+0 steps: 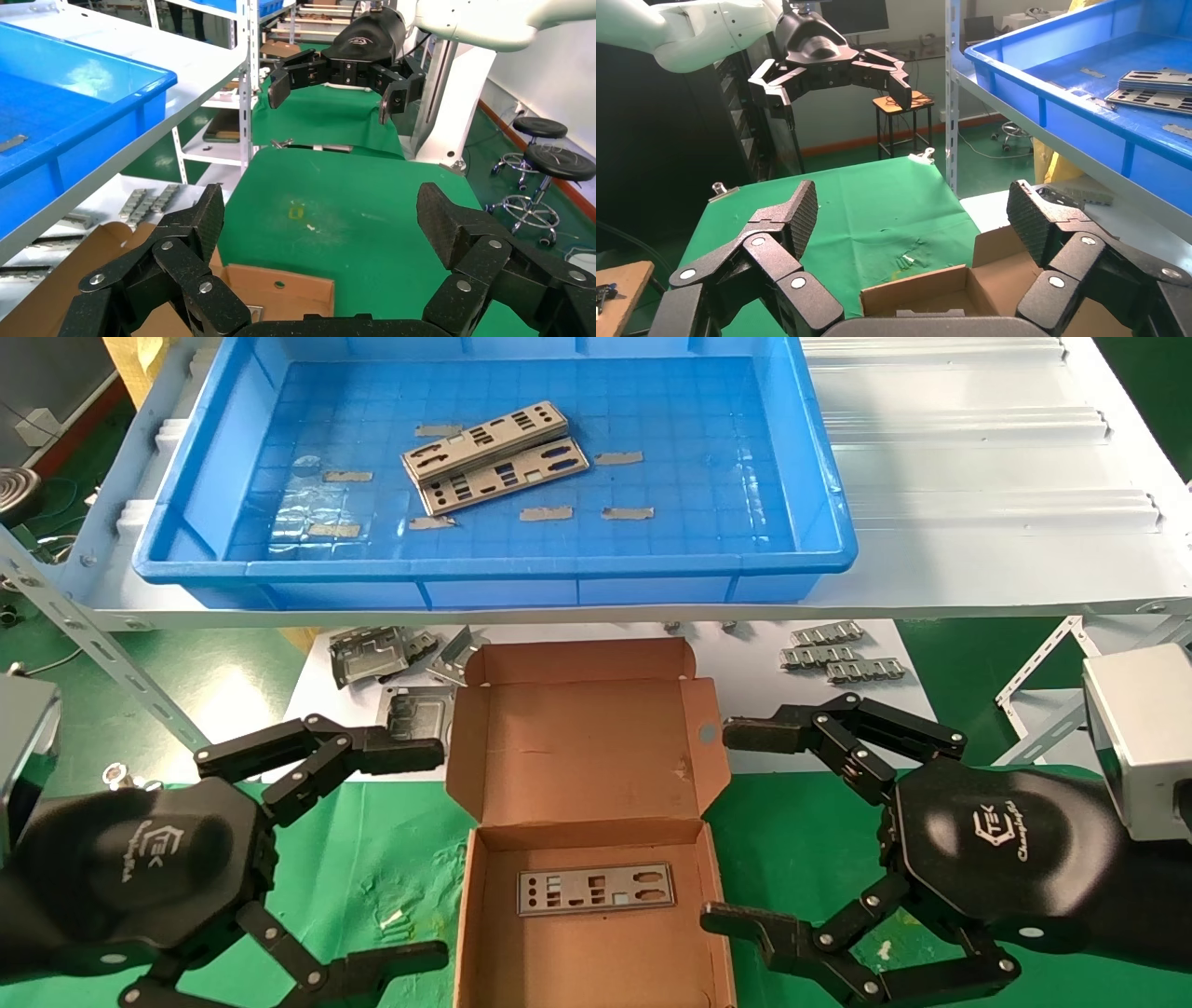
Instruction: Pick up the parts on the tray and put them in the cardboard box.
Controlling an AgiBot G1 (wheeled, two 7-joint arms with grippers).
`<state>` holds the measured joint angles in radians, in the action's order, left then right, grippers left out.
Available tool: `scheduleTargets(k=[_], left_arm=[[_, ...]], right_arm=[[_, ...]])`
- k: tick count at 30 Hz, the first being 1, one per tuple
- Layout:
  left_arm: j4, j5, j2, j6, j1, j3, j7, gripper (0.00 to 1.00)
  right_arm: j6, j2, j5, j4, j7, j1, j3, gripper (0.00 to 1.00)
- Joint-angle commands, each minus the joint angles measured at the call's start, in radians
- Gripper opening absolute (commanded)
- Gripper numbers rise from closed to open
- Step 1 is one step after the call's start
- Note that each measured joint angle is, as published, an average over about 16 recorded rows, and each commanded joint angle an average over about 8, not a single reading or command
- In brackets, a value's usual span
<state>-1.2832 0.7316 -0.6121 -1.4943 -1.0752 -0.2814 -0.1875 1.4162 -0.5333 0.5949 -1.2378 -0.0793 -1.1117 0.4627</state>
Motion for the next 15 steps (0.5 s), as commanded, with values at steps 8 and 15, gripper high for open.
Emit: scheduleTargets(k=[8,15], left_arm=[[0.0,0.0,0.0,0.0,0.0,0.0,0.0,1.0],[0.0,0.0,0.0,0.0,0.0,0.0,0.0,1.0]], right_arm=[[0.0,0.0,0.0,0.0,0.0,0.0,0.0,1.0],[0.0,0.0,0.0,0.0,0.0,0.0,0.0,1.0]])
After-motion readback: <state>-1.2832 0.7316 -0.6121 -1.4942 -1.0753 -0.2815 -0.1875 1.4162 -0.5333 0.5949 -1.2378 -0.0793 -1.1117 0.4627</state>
